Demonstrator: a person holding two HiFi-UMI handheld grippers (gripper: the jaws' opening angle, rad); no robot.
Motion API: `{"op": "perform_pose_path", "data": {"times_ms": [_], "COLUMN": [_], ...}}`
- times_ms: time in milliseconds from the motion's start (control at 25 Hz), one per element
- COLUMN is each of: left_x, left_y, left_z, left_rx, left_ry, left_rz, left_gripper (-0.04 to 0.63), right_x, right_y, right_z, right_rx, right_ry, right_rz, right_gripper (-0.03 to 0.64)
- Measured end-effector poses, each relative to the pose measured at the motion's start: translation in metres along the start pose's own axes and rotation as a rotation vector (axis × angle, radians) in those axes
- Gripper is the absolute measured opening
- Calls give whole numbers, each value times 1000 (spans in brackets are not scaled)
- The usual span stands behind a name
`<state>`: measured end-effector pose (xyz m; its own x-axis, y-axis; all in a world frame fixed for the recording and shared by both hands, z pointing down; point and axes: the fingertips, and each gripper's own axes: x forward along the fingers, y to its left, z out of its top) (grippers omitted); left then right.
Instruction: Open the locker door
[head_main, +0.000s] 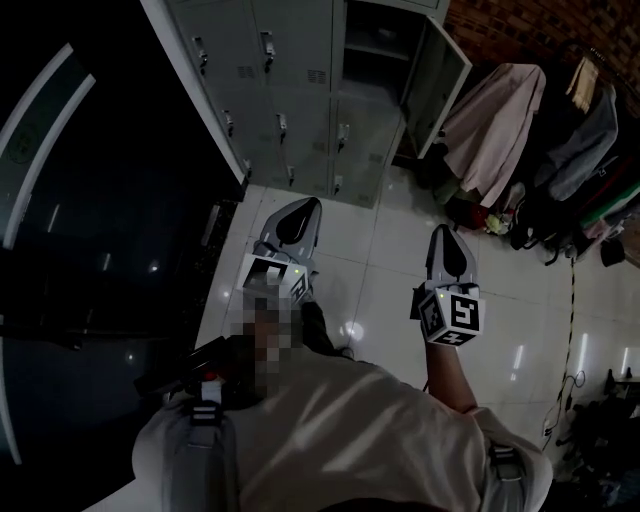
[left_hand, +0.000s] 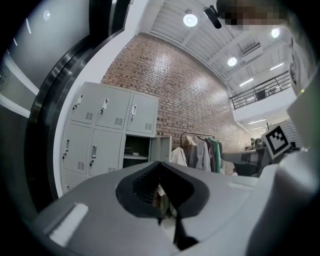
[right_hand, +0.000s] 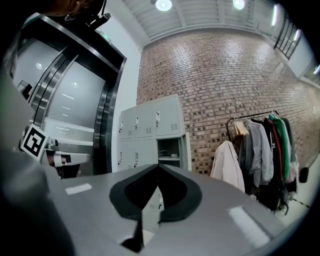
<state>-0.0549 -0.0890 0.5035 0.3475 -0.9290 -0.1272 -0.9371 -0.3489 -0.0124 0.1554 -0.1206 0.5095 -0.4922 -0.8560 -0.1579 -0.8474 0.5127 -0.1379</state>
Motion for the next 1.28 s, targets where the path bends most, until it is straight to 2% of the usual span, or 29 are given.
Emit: {"op": "perform_pose_path", "data": {"times_ms": [320, 520, 680, 920, 1280], "left_x": [-23, -39, -54, -83, -102], "left_y": [-46, -48, -56, -50, -47], "left_z": [28, 51, 69, 68, 72], "left_rx": [41, 41, 70, 56, 61], "left_ry": [4, -5, -28, -21, -30], "left_rz": [-8, -14, -30, -26, -22], "left_gripper": [0, 0, 0, 0, 0], "right_x": [-25, -36, -49, -66, -79], "right_y": [13, 36, 54, 72, 72], "right_z": [27, 49, 62, 64, 74], "right_rx": [-11, -13, -26, -5, 10], "right_ry": [-7, -32, -57, -76, -105], "right_rz": [55, 68, 83, 79, 37], "right_gripper": [2, 2, 2, 0, 0]}}
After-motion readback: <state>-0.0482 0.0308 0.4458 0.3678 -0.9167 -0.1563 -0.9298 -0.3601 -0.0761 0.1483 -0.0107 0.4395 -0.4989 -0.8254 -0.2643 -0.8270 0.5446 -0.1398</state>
